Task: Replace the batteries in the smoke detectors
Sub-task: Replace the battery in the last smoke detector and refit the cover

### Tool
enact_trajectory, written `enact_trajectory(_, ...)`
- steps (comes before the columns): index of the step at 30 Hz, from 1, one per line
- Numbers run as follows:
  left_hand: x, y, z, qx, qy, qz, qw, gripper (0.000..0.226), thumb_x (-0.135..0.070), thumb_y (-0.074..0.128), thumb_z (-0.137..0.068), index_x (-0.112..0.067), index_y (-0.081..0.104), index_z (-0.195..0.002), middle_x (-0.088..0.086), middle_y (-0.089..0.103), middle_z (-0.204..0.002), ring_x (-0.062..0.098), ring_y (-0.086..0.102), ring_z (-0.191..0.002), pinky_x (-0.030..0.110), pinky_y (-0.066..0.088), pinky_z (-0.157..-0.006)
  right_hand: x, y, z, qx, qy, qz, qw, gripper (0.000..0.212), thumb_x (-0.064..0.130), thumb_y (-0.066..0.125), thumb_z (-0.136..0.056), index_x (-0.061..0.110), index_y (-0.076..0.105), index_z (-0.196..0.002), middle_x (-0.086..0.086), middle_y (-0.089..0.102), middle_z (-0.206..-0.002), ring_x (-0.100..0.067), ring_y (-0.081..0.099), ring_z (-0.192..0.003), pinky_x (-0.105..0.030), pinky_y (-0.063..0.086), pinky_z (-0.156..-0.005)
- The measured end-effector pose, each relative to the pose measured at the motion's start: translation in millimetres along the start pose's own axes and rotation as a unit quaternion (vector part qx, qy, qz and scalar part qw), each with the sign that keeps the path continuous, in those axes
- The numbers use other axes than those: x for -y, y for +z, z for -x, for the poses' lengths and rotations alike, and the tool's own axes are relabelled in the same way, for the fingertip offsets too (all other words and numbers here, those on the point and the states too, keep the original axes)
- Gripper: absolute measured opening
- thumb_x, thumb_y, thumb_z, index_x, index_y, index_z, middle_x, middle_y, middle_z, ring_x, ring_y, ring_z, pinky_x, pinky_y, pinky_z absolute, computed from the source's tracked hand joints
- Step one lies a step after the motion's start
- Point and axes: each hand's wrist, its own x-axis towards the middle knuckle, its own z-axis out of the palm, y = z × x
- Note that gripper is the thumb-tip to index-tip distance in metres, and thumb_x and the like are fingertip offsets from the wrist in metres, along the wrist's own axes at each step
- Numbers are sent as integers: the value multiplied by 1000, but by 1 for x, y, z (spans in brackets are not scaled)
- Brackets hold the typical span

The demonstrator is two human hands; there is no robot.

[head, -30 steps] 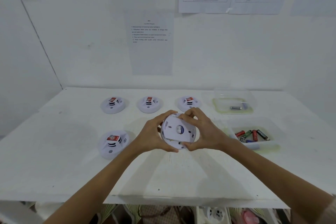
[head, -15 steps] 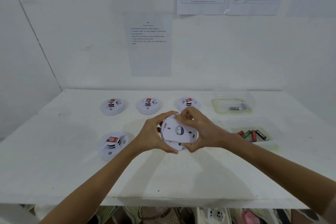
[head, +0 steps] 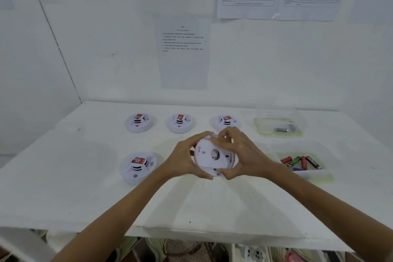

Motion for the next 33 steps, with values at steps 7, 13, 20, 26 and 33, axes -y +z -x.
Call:
enact_trajectory(7, -6, -24, -2, -21, -21, -5, 1000, 97, -36, 88, -38, -41, 44, -125, -18, 56, -124, -2, 55, -110, 15, 51, -81, -16, -11, 13, -83, 200, -101, 971, 75, 47, 68, -67, 26, 43, -134, 3, 37, -103, -12, 36, -99, -10, 33, -82)
enact_trajectory(13, -8, -33, -1, -20, -27, -16, 999, 97, -25, 89, -40, -41, 43, -124, -18, 55, -124, -5, 52, -111, 12, 50, -81, -24, 16, 34, 14, 308, -92, 947, 78, 37, 73, -74, 18, 35, -140, -3, 38, -100, -21, 38, -101, -29, 35, -90)
enact_trajectory(20, -8, -35, 3, -7, -34, -16, 999, 98, -21, 89, -41, -41, 42, -125, -20, 53, -124, -7, 51, -111, 13, 50, -82, -16, 48, 47, 119, 309, -61, 942, 85, 58, 62, -64, 25, 38, -139, 1, 36, -104, -12, 28, -97, -26, 35, -86)
enact_trajectory(26, -5, -36, 3, 19, -29, -14, 999, 99, -24, 89, -42, -39, 41, -128, -21, 51, -126, -5, 50, -114, 14, 50, -83, -16, 55, 52, 144, 303, -47, 941, 69, 47, 66, -79, 27, 37, -139, -3, 43, -118, -17, 35, -107, -28, 36, -90)
enact_trajectory(33, -1, -32, -1, 38, -24, -6, 999, 97, -38, 86, -40, -41, 41, -126, -37, 52, -118, -8, 51, -112, 10, 49, -80, 24, 19, 20, -92, 302, -283, 906, 35, 25, 51, -94, 33, 48, -128, 6, 60, -115, -4, 57, -98, -13, 45, -83)
